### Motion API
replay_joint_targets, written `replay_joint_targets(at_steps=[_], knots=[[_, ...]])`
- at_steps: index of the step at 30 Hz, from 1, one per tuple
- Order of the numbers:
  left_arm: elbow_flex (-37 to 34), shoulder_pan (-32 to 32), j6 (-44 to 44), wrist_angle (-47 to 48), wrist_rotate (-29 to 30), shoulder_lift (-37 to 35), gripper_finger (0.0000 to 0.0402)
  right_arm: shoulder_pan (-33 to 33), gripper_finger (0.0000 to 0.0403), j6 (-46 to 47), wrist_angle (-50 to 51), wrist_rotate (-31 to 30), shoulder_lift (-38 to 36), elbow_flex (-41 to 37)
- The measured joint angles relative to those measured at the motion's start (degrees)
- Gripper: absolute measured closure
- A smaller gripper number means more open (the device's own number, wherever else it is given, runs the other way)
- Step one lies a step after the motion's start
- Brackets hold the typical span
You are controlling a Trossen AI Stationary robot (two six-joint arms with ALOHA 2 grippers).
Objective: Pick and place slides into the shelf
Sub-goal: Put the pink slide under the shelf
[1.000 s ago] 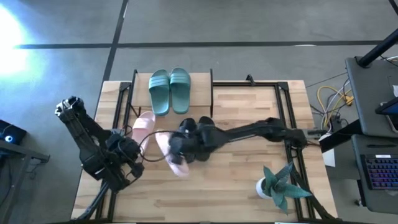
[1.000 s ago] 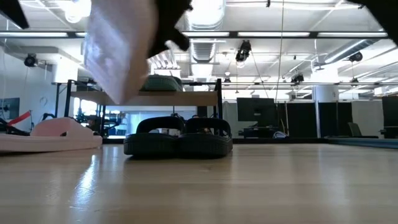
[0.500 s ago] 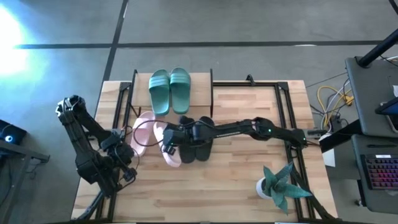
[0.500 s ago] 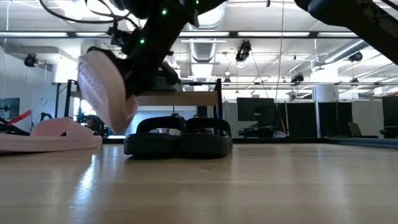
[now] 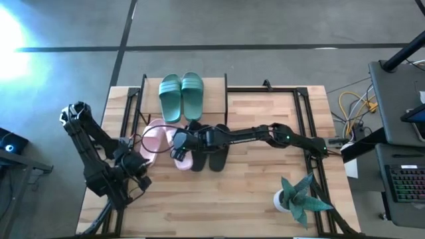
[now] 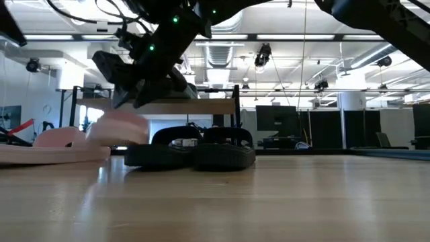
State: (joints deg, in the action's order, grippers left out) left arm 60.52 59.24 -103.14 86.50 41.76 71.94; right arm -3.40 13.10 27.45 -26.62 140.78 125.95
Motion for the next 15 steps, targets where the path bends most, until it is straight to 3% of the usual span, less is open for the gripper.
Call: replay_joint_targets(at_steps=[7,10,12,15], knots=[[-3.71,-0.56,6.18,-16.36,2.42,0.57,0.0325,0.07,0.0115,-2.69,3.83,4.31,-0.09,5.18],[-4.56,-0.93,5.20,-19.37,4.93,1.77,0.0324,0.00,0.0112,-3.05,15.24,5.99,-0.15,9.20],[-5.49,-1.31,3.17,-22.22,8.14,2.43,0.0324,-0.28,0.0114,-3.79,23.12,8.48,-2.15,7.92],[-8.13,-2.90,6.16,-32.63,13.28,3.02,0.0324,-1.01,0.0123,-5.60,35.24,11.55,-4.27,7.09]])
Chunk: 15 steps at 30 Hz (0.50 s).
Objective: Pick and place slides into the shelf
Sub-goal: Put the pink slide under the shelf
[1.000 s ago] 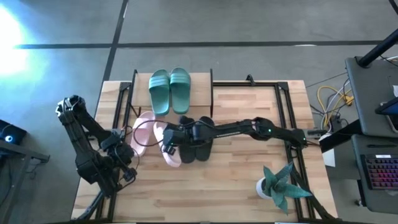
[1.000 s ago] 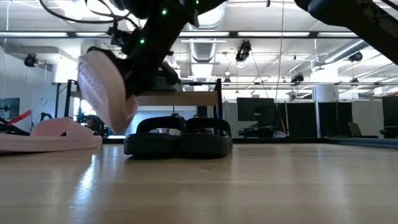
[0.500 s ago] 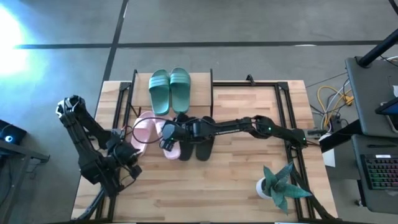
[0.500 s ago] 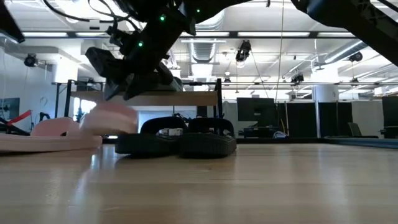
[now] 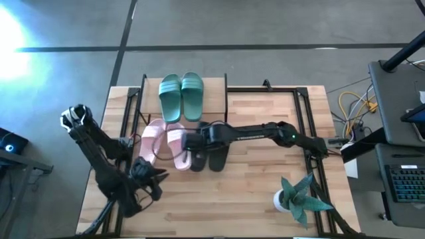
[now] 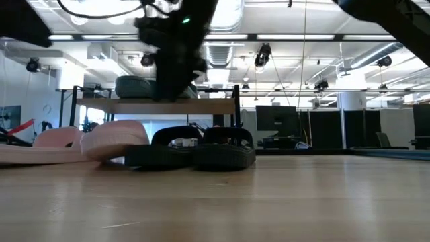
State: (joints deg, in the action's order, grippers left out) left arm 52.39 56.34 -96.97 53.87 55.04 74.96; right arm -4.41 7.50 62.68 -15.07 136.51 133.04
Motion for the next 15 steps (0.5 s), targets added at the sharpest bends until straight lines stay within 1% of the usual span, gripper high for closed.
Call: replay_joint_targets(at_steps=[3,6,8,9,11,13,15], knots=[[-3.90,-3.21,11.72,-15.29,0.37,1.17,0.0324,-1.02,0.0135,-0.72,6.91,0.06,-0.59,-0.48],[-7.64,-6.56,27.63,-32.96,0.21,3.15,0.0324,-2.01,0.0147,-1.96,7.84,0.07,-0.75,-1.01],[-8.88,-8.68,38.26,-40.19,0.12,4.78,0.0324,-2.63,0.0154,-1.35,8.11,0.05,-1.52,-1.11],[-9.09,-9.82,41.19,-41.61,0.11,5.62,0.0324,-2.86,0.0157,-0.92,8.64,0.05,-2.06,-1.20],[-9.51,-12.23,41.81,-40.67,-0.82,7.14,0.0324,-3.43,0.0163,0.61,10.06,-0.57,-2.89,-1.23],[-10.19,-14.39,40.22,-38.74,-2.73,8.54,0.0324,-4.15,0.0169,2.06,12.46,-2.96,-3.64,-1.43],[-10.83,-16.04,36.82,-35.95,-3.51,9.59,0.0324,-5.03,0.0174,3.28,14.66,-5.77,-4.76,-1.67]])
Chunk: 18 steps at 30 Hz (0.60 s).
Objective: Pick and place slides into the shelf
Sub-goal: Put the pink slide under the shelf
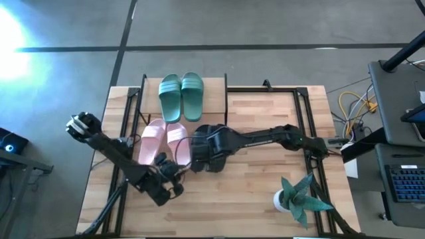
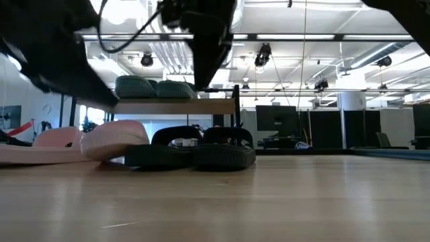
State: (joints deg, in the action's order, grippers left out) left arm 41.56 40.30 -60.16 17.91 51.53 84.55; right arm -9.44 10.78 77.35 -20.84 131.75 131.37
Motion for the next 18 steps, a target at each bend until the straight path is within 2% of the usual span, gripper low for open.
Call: replay_joint_targets(at_steps=[3,9,14,16,18], knots=[[-0.80,-1.96,-5.78,5.08,-0.91,1.02,0.0324,-1.31,0.0178,1.65,1.68,-2.82,-2.67,-0.61],[-1.75,-3.94,-12.27,15.61,-11.27,1.64,0.0324,-2.78,0.0179,5.56,1.78,-7.38,-6.42,-2.80],[0.97,-3.87,-25.00,30.44,-11.99,-1.12,0.0324,-2.93,0.0179,9.00,3.27,-7.74,-8.72,-5.76],[3.14,-3.80,-27.54,35.85,-11.98,-2.74,0.0324,-3.36,0.0180,10.54,5.66,-7.35,-9.00,-7.76],[5.06,-3.50,-27.73,38.36,-12.06,-4.36,0.0324,-3.75,0.0182,12.10,8.41,-3.92,-9.57,-11.39]])
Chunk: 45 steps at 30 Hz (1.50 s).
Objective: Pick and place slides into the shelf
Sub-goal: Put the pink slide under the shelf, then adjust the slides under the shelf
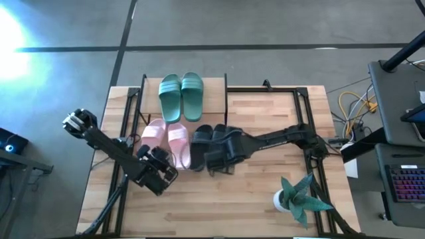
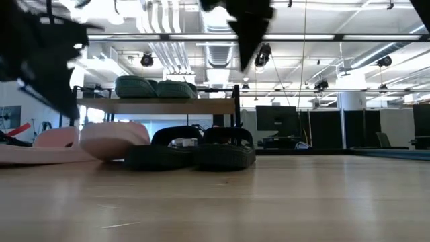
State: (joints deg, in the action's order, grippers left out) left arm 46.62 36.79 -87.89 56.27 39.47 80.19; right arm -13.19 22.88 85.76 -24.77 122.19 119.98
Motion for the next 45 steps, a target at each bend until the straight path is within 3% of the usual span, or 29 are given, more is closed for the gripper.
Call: replay_joint_targets(at_steps=[3,6,8,17,20,25,29,33,35,41,45], knots=[[1.28,0.68,7.71,-10.99,-0.53,-3.41,0.0324,-0.48,0.0187,0.44,-1.99,8.02,-1.73,-8.33],[-0.61,0.86,25.11,-34.22,-3.86,-4.40,0.0324,-0.54,0.0195,0.48,-7.21,10.00,-3.08,-16.21],[-2.38,-0.18,30.59,-40.84,-4.41,-3.23,0.0324,-0.36,0.0201,0.90,-9.86,10.32,-3.70,-19.43],[-9.95,-6.57,20.75,-30.17,-3.52,1.58,0.0324,0.19,0.0216,4.59,-11.11,10.21,-4.86,-21.17],[-10.01,-5.88,15.47,-27.76,-5.05,-0.88,0.0324,0.07,0.0216,6.28,-11.15,9.90,-5.26,-21.04],[-5.07,-1.42,16.27,-28.57,-5.68,-7.02,0.0324,0.08,0.0216,7.14,-11.18,10.54,-6.03,-21.85],[-4.88,3.94,11.93,-28.54,-5.09,-7.61,0.0324,-0.11,0.0216,6.72,-15.08,19.83,-6.03,-25.78],[-6.33,7.39,7.15,-29.48,-10.38,-4.04,0.0324,-0.35,0.0220,6.86,-31.15,30.10,-5.92,-31.37],[-6.06,8.40,6.86,-31.52,-10.27,-2.91,0.0324,-0.34,0.0229,9.12,-37.69,31.97,-5.92,-33.22],[-5.10,8.57,7.70,-34.75,-4.42,-1.02,0.0324,1.40,0.0280,16.76,-39.19,18.23,-5.92,-35.58],[-5.08,8.59,7.63,-34.82,-2.73,-0.72,0.0324,4.74,0.0313,14.84,-37.77,14.58,-5.92,-36.02]])
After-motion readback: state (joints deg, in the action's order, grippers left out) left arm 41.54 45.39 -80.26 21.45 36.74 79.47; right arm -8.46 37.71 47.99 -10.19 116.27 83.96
